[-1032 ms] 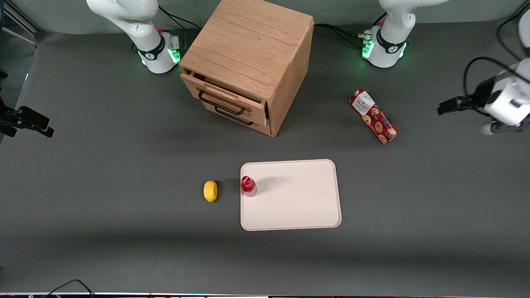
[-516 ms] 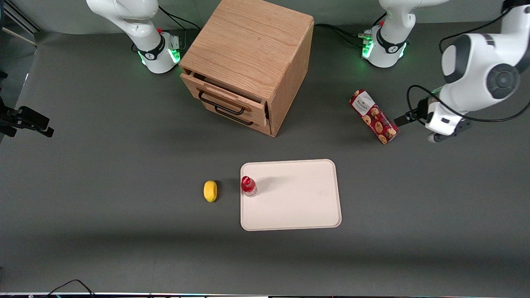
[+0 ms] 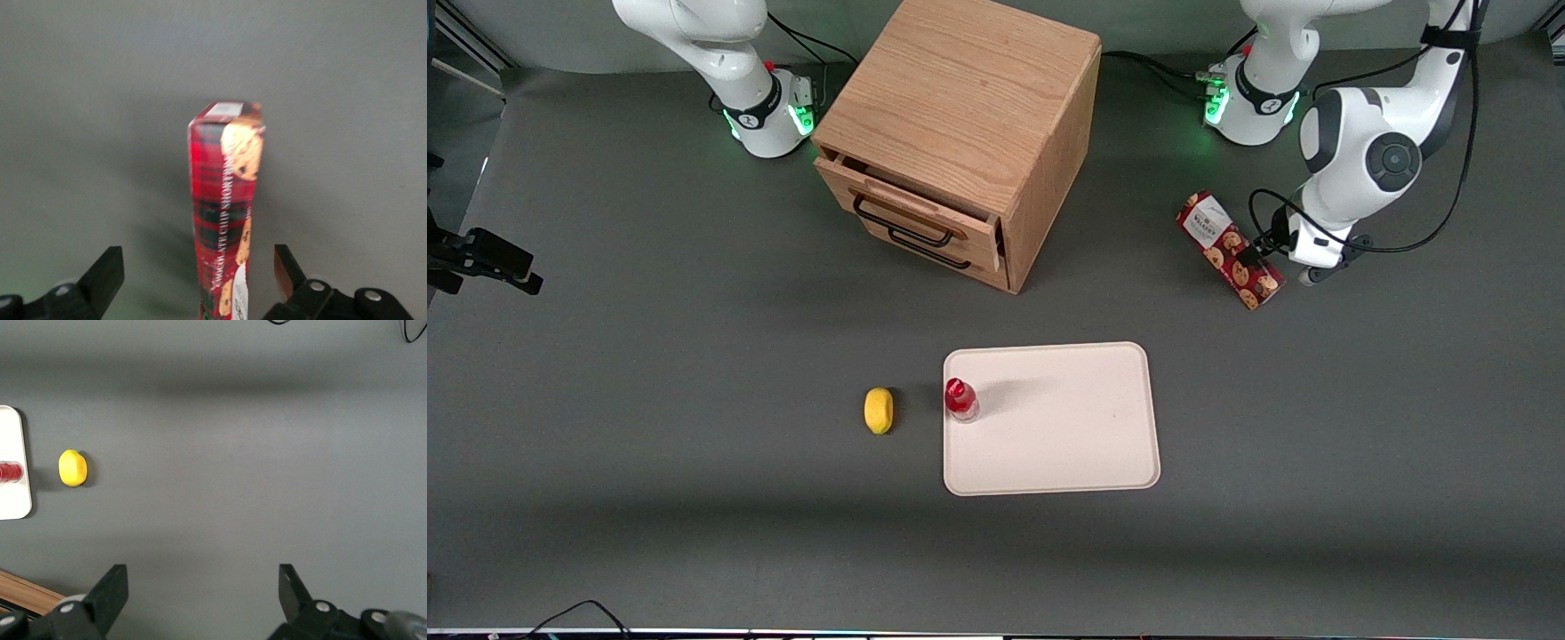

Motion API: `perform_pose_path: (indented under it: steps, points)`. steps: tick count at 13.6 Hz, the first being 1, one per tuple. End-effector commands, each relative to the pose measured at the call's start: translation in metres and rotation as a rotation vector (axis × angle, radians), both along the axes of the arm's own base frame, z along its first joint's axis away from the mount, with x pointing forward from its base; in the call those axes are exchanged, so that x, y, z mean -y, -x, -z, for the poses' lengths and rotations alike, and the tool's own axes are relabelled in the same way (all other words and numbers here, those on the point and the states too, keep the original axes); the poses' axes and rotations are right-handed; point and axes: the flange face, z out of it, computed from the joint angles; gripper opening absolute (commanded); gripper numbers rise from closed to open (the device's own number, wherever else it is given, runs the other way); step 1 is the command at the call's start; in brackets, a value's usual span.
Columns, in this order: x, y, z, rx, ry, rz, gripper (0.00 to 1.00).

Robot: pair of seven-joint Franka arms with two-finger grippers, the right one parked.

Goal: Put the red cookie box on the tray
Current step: 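Lower the left gripper and close it around the box's end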

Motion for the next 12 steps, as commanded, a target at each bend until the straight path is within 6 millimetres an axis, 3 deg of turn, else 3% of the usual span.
perform_pose_path:
  steps: [1,3,7,8,10,11,12]
  points:
    - [0.021,0.012,0.017,0.024,-0.003,-0.068,1.0]
    - [0.037,0.014,0.032,0.047,-0.002,-0.104,1.0]
    - [0.036,0.024,0.043,0.044,-0.006,-0.089,0.96]
    - [0.035,0.024,0.043,0.043,-0.006,-0.089,0.7]
    - [0.037,0.025,0.044,0.032,-0.007,-0.085,0.07]
    - [0.038,0.025,0.044,0.029,-0.007,-0.083,0.0]
    - [0.038,0.026,0.045,0.025,-0.006,-0.078,0.0]
